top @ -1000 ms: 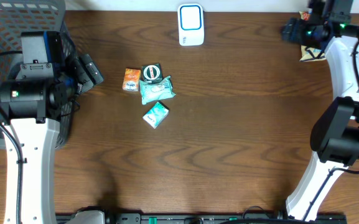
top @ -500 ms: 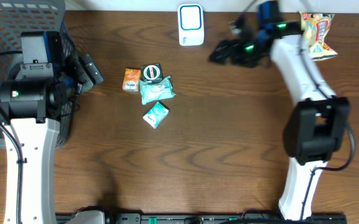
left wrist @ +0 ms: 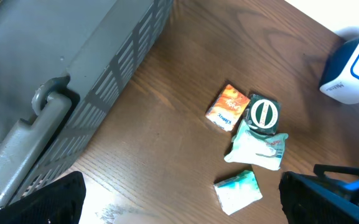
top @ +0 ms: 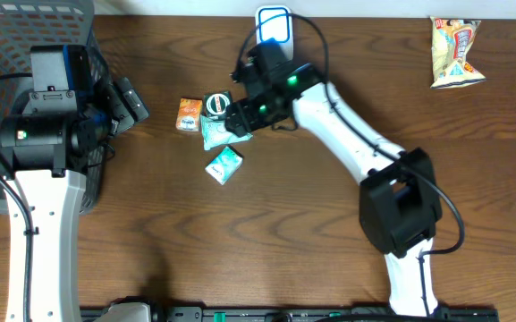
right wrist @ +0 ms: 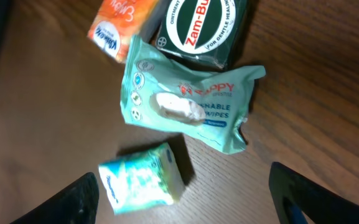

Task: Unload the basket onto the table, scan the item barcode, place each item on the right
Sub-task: 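Reach the right gripper to the light-blue wipes pack beside the tin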

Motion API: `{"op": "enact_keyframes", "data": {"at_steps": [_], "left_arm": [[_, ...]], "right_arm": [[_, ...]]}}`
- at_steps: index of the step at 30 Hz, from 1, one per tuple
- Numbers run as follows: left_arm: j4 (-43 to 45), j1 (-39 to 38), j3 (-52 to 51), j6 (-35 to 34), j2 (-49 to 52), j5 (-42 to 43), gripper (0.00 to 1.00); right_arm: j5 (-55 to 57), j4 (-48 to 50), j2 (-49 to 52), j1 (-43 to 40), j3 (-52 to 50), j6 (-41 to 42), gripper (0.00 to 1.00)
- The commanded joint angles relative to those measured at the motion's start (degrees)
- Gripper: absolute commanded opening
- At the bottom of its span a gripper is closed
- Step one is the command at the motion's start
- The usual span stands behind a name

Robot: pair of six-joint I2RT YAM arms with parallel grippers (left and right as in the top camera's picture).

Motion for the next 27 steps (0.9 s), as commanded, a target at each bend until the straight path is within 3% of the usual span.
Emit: {"op": "enact_keyframes", "data": {"at_steps": [1,3,27], "left_arm": [[-0.11,0.24,0.00,-0.50,-0.33,-0.31,0.98],[-0.11,0.24,0.00,-0.52,-0.33,-0.31,0.98],[-0.11,0.24,0.00,-0.52,-0.33,-0.31,0.98]], "right_arm": [[11.52,0.28,-0.09,2.12,-0.24,11.37,0.93],[12.17,0.31,-0.09,3.10,-0.24,13.16,0.99],[15.67,-0.31,-0.07,6.08,-0.24,13.09,0.98]]}}
